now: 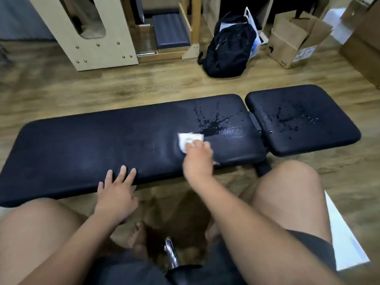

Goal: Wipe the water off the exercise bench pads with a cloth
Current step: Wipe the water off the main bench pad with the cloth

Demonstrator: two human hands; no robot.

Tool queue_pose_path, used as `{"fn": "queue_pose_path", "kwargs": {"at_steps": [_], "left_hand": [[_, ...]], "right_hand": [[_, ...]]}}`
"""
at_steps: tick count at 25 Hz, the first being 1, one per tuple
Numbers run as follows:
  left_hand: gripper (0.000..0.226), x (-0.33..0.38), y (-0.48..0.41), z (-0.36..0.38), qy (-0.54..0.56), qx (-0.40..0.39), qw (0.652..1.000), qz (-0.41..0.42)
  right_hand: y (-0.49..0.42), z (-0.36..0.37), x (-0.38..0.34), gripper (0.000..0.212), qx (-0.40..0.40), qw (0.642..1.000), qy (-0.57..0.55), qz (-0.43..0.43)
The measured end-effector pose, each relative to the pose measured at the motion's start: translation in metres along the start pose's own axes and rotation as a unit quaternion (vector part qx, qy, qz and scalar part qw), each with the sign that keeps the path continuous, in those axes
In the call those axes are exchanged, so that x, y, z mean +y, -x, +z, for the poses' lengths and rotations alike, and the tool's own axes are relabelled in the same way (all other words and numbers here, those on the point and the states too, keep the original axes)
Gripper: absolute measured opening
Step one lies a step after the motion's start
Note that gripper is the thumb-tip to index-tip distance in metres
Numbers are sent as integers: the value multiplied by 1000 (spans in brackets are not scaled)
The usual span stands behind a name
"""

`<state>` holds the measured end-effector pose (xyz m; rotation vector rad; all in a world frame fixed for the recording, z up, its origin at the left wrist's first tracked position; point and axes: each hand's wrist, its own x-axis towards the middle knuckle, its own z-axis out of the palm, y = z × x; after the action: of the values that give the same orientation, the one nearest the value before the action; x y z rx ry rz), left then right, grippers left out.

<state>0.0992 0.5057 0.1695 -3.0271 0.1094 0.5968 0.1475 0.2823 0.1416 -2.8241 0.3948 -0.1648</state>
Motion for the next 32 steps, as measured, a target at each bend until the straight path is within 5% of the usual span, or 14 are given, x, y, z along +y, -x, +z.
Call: {"fn": "queue_pose_path", "kwargs": {"at_steps": [3, 5, 7, 11, 15, 20, 24, 29, 32], "left_hand": [[74, -3, -4, -1, 6, 26, 1000, 8], [63, -10, -15, -8, -6, 80, 995, 57], [60, -16, -22, -4, -39, 129, 984, 117], [74, -4, -19, 19, -23, 92, 982, 162], [72, -3, -22, 17, -9, 106, 981, 161], [70, -2, -21, 21, 27, 122, 979, 158], [79, -9, -17, 24, 29, 122, 981, 151], [78, 2, -9, 21, 28, 113, 985, 127], [71, 6, -8, 17, 62, 126, 984, 108]], "right_hand": [[34, -3, -78, 33, -130, 973, -12, -188], [26, -16, -58, 35, -163, 951, -13, -264], [5, -22, 8, 38, -107, 972, -1, -208], [-33, -62, 148, 41, -39, 998, 49, -27], [-20, -53, 92, 34, 27, 995, 63, 74], [38, 15, -82, 28, -71, 988, -30, -133], [12, 0, -51, 31, -116, 962, -73, -237], [-28, -65, 135, 33, -25, 999, -7, -27], [-35, -82, 155, 35, -27, 997, 27, 70]]}}
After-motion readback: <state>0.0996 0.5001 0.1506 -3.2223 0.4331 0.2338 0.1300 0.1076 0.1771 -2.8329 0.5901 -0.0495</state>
